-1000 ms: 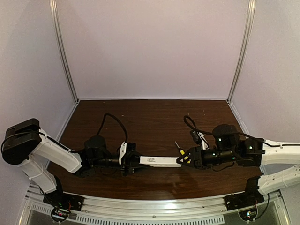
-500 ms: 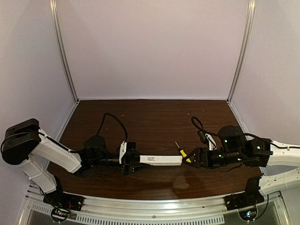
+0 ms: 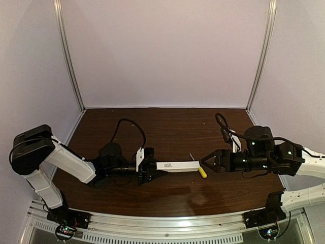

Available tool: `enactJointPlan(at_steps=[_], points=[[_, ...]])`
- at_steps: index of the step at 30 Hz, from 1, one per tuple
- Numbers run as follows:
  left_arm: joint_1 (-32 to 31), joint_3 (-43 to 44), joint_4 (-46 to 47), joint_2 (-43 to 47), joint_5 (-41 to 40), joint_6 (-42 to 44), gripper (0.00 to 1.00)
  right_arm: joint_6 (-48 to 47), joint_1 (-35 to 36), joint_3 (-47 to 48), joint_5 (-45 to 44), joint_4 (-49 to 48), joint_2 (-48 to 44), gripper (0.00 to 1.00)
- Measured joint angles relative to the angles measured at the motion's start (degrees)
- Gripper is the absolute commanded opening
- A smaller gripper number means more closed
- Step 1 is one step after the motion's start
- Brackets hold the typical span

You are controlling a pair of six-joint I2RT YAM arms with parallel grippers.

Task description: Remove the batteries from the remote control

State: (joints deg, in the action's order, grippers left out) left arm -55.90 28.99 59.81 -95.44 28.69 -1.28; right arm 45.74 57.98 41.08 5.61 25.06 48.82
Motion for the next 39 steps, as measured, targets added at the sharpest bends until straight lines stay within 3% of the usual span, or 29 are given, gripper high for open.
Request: enactJointPlan(at_steps=[23, 39], points=[[4.42, -2.08, 4.76, -0.22, 2.21, 0.09, 0.0, 2.97, -0.26, -0.17, -2.91, -0.42, -1.46, 0.85], [4.55, -0.37, 2.8, -0.66, 10.03, -2.29, 0.0, 6.88, -0.26, -3.48, 5.01, -8.31, 4.52, 0.68]])
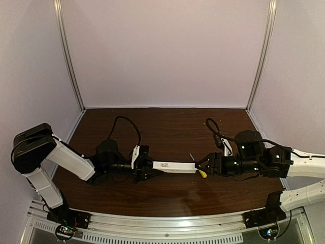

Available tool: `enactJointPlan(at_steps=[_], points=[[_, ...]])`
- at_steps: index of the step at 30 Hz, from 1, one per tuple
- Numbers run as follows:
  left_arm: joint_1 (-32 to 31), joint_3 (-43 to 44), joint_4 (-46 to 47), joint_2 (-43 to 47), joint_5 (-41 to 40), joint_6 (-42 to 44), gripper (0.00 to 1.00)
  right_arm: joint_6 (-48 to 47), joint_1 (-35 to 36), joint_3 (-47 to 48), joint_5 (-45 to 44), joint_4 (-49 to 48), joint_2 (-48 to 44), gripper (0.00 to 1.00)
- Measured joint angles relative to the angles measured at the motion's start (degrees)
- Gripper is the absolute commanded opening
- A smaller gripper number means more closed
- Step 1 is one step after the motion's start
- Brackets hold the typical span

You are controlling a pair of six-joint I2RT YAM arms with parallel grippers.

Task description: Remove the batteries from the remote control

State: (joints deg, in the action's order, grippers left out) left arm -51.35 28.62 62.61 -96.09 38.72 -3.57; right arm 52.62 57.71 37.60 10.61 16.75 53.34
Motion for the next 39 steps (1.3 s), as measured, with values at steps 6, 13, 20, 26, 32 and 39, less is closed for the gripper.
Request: enactJointPlan(at_steps=[6, 13, 20, 26, 32, 39], points=[[0.0, 0.0, -0.15, 0.0, 2.43, -0.11, 0.0, 0.98, 0.0, -0.5, 1.9, -3.74, 2.73, 0.6], [0.0, 0.0, -0.17, 0.02, 3.48, -0.11, 0.0, 2.03, 0.0, -1.33, 3.85, -7.34, 3.39, 0.51], [0.0, 0.0, -0.33, 0.59, 3.74, -0.11, 0.0, 3.17, 0.0, -1.57, 5.16, -8.79, 3.78, 0.44], [0.0, 0.0, -0.7, 0.63, 3.72, -0.11, 0.0, 3.45, 0.0, -1.77, 6.1, -9.18, 3.8, 0.38], [0.0, 0.0, -0.79, 0.63, 3.69, -0.09, 0.0, 4.55, 0.0, -2.71, 6.51, -9.51, 3.19, 0.35], [0.0, 0.0, -0.94, 0.63, 3.67, -0.09, 0.0, 4.63, 0.0, -2.73, 6.58, -9.79, 3.17, 0.33]])
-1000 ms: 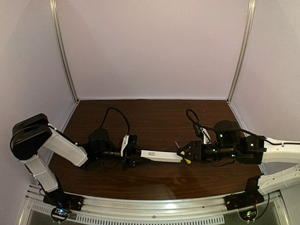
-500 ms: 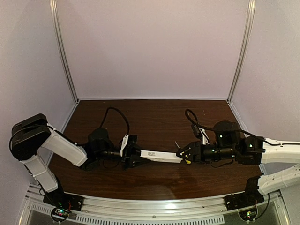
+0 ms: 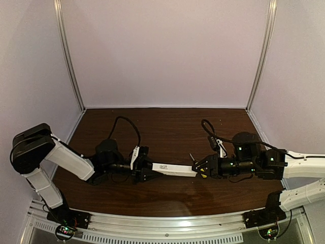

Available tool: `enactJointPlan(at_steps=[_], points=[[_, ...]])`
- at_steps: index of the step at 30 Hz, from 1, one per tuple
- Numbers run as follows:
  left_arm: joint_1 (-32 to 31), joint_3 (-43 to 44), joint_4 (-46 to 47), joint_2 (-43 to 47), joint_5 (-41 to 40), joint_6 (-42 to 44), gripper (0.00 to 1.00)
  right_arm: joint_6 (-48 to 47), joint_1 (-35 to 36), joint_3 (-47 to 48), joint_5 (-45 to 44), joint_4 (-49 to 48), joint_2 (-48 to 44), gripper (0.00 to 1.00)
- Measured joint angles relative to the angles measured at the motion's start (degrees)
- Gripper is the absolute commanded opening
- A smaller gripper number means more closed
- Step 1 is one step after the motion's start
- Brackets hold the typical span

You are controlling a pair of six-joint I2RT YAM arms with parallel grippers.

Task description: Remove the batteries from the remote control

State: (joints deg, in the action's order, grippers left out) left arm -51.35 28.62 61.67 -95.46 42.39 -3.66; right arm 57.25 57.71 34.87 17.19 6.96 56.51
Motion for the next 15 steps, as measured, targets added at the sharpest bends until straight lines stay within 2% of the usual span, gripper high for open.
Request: enactJointPlan(at_steps=[15], points=[[0.04, 0.04, -1.36, 0.0, -0.17, 0.13, 0.0, 0.0, 0.0, 0.0, 0.02, -0.37, 0.02, 0.28]])
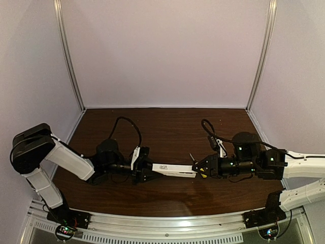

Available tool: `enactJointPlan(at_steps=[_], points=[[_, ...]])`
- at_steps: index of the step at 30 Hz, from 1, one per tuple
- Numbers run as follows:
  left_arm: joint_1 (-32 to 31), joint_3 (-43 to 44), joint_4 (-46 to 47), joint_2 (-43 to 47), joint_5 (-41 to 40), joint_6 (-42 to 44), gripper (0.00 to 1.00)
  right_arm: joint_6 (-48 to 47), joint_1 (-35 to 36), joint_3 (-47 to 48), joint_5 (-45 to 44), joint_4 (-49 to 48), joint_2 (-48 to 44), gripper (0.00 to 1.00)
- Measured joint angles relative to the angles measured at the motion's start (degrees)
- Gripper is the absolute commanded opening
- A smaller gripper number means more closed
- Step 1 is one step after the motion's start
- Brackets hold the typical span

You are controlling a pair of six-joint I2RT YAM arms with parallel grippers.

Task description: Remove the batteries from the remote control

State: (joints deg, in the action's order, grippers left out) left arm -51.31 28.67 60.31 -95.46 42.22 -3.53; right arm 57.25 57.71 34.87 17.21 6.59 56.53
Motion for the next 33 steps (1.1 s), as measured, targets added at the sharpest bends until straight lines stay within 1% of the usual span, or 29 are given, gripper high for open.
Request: enactJointPlan(at_steps=[15, 33], points=[[0.0, 0.39, -0.5, -0.02, -0.15, 0.48, 0.0, 0.0, 0.0, 0.02, -0.07, -0.09, 0.11, 0.22], [0.02, 0.83, -1.97, -0.33, -1.57, 1.01, 0.0, 0.11, 0.07, 0.48, -0.17, -2.69, 1.01, 0.04]])
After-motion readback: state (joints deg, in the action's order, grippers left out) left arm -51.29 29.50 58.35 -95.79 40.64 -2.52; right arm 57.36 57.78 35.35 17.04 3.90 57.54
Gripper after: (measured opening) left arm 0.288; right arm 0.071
